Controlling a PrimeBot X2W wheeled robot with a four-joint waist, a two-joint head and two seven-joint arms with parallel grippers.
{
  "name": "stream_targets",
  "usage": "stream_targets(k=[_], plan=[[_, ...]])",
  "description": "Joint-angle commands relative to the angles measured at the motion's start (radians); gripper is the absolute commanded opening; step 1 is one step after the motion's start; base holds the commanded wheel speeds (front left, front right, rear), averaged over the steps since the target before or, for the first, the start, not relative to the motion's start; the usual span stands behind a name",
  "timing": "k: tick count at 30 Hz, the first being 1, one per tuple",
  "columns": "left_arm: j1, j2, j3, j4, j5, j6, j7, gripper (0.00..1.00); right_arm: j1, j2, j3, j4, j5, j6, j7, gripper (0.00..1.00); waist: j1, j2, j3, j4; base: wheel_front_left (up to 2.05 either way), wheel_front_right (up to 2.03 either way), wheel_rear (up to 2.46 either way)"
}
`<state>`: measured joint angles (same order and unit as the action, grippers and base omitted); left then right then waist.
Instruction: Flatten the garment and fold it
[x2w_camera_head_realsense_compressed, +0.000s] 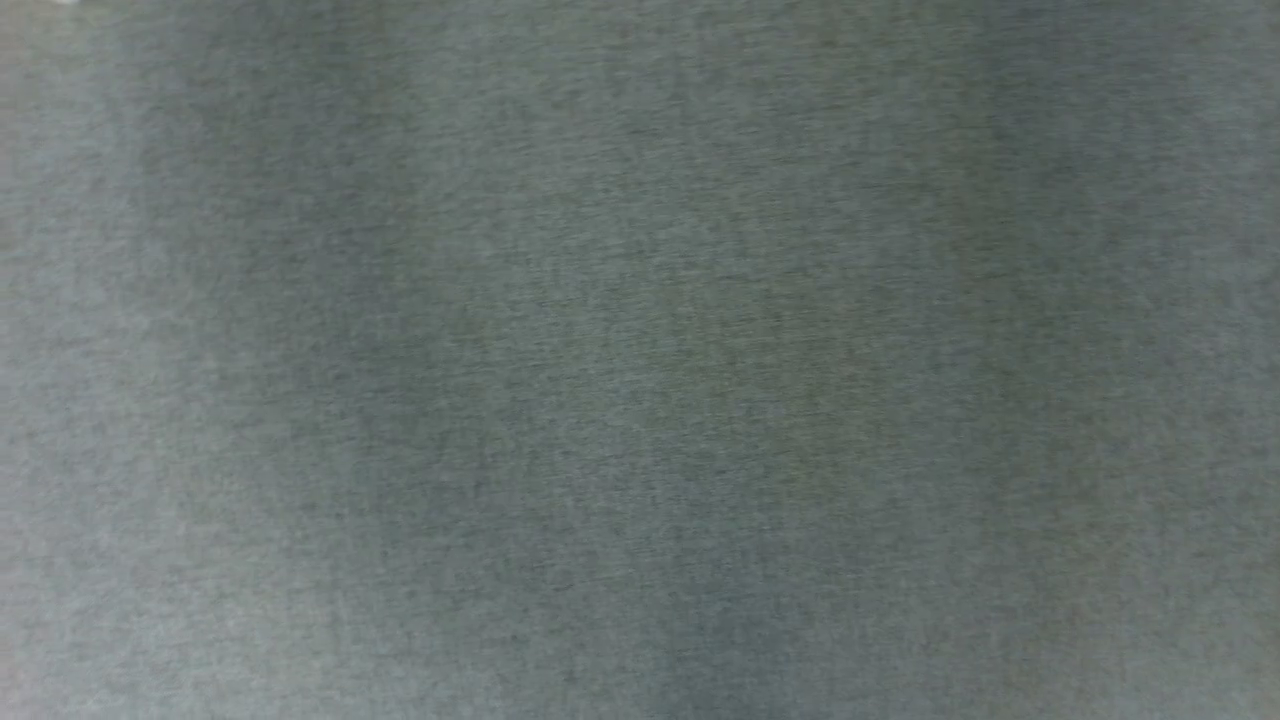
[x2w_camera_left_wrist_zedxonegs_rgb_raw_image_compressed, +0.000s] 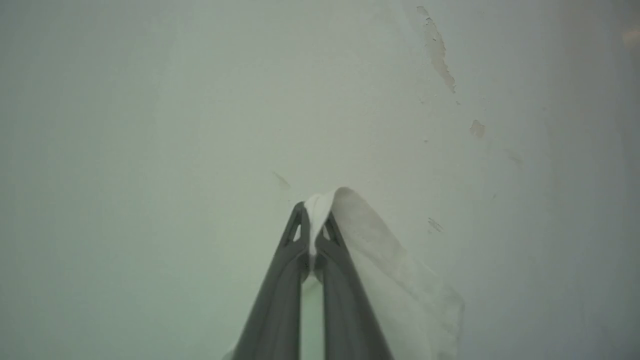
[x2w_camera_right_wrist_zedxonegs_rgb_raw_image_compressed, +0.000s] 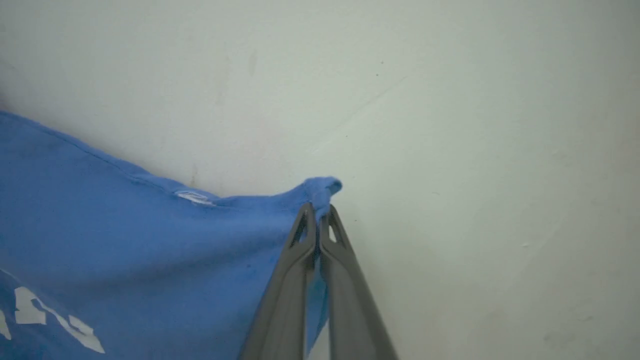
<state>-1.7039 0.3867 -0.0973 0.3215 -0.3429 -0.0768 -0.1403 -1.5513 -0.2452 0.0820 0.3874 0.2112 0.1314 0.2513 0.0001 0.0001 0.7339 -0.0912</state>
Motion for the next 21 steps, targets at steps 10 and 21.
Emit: stream_targets(k=[10, 21], plan=[[0.529, 0.048, 0.014, -0.314, -0.102, -0.024, -0.006, 0.00, 0.368, -0.124, 0.040, -0.271, 0.174, -0.001, -0.003, 0.00, -0.0001, -0.0001, -0.077, 0.070, 0.00, 0.00, 0.00], [1.214, 0.023, 0.089, -0.654, -0.252, 0.039, 0.065, 0.00, 0.903, -0.083, -0.064, -0.566, 0.253, -0.001, 0.047, 0.00, -0.0001, -0.0001, -0.234, 0.083, 0.00, 0.00, 0.00]])
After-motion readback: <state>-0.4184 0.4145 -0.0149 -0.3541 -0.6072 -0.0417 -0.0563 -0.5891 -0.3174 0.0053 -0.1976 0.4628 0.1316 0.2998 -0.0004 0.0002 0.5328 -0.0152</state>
